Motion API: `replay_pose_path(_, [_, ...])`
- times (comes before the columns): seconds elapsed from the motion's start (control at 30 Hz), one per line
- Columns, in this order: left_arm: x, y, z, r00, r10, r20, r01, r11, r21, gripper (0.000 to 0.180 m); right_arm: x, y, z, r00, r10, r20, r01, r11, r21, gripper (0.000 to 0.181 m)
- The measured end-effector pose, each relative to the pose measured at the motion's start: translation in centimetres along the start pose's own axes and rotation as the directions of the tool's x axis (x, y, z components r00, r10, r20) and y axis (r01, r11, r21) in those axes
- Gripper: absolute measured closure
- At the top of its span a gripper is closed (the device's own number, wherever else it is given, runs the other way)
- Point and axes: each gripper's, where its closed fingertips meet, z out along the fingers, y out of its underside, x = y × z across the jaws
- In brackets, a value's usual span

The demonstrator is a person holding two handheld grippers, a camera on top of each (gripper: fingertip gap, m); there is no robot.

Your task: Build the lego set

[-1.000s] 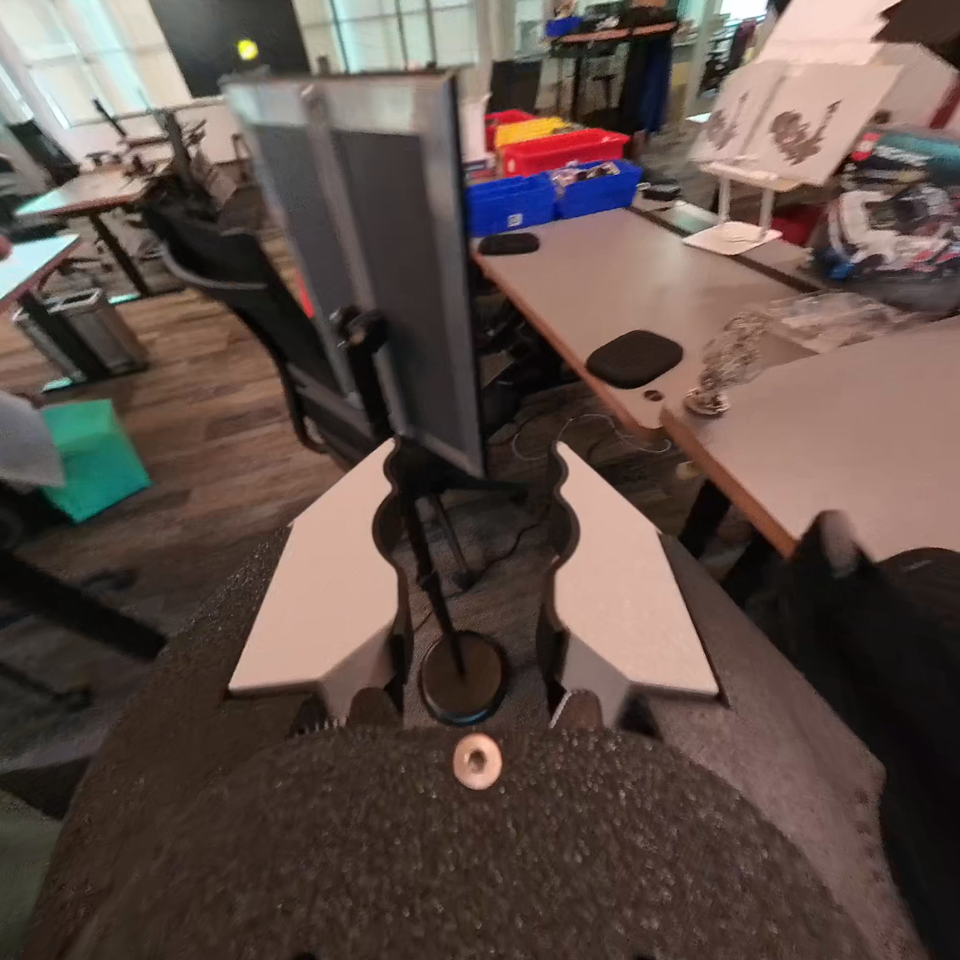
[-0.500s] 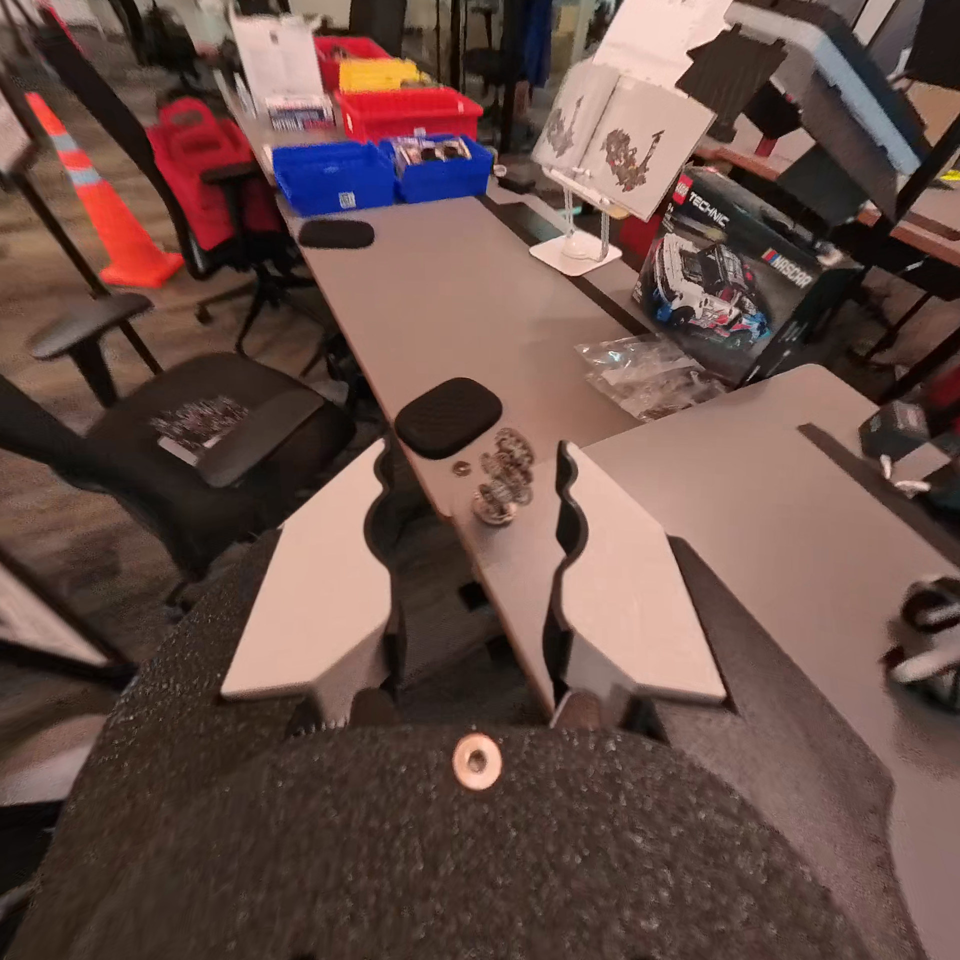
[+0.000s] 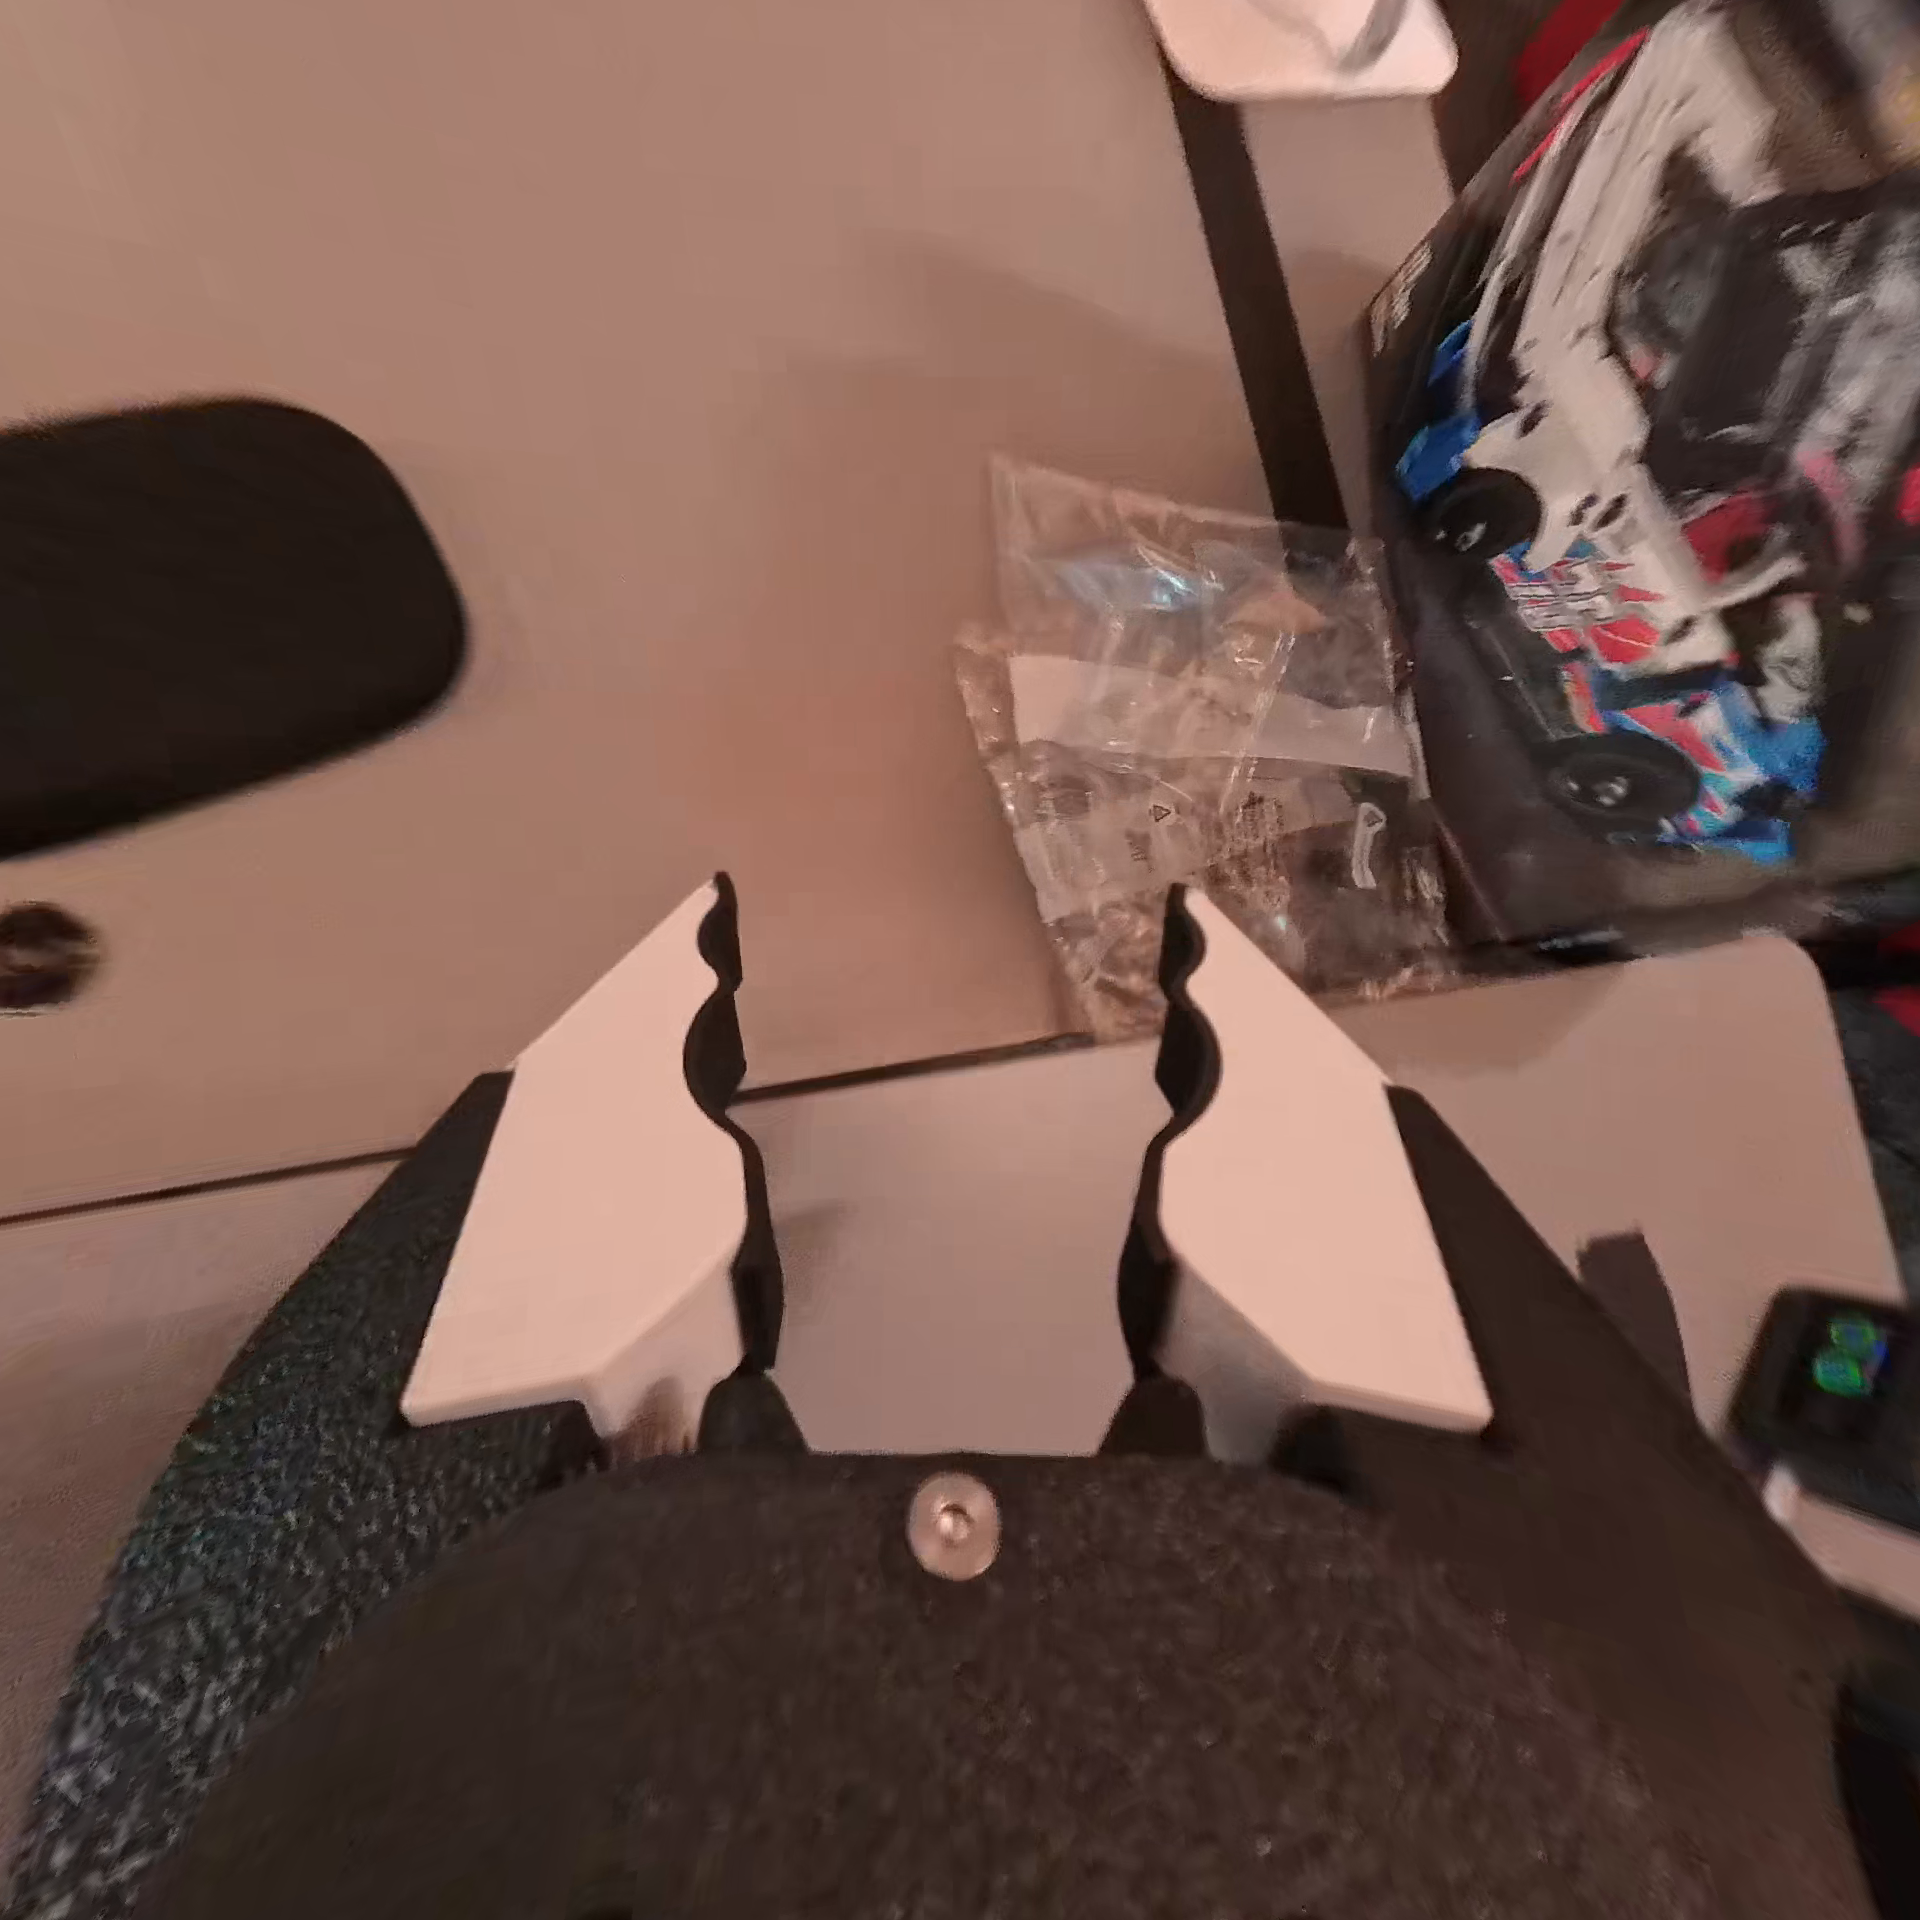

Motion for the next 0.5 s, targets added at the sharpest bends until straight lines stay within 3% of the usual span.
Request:
replay_pose_path(0.13, [-0.4,0.4,4.2,0.995,0.055,0.079,-0.05,0.997,-0.065,0.119,3.5,3.3,9.5,0.979,-0.203,0.032,0.206,0.963,-0.176,0.099])
replay_pose_path(0.3, [-0.8,2.0,7.6,0.991,0.049,0.124,-0.031,0.989,-0.144,0.119,5.2,7.5,16.3,0.885,-0.449,0.124,0.46,0.8,-0.385,0.1])
replay_pose_path(0.5, [-1.8,3.0,8.9,0.986,0.017,0.168,0.012,0.985,-0.169,0.12,6.2,6.7,18.6,0.856,-0.51,0.085,0.502,0.779,-0.376,0.139])
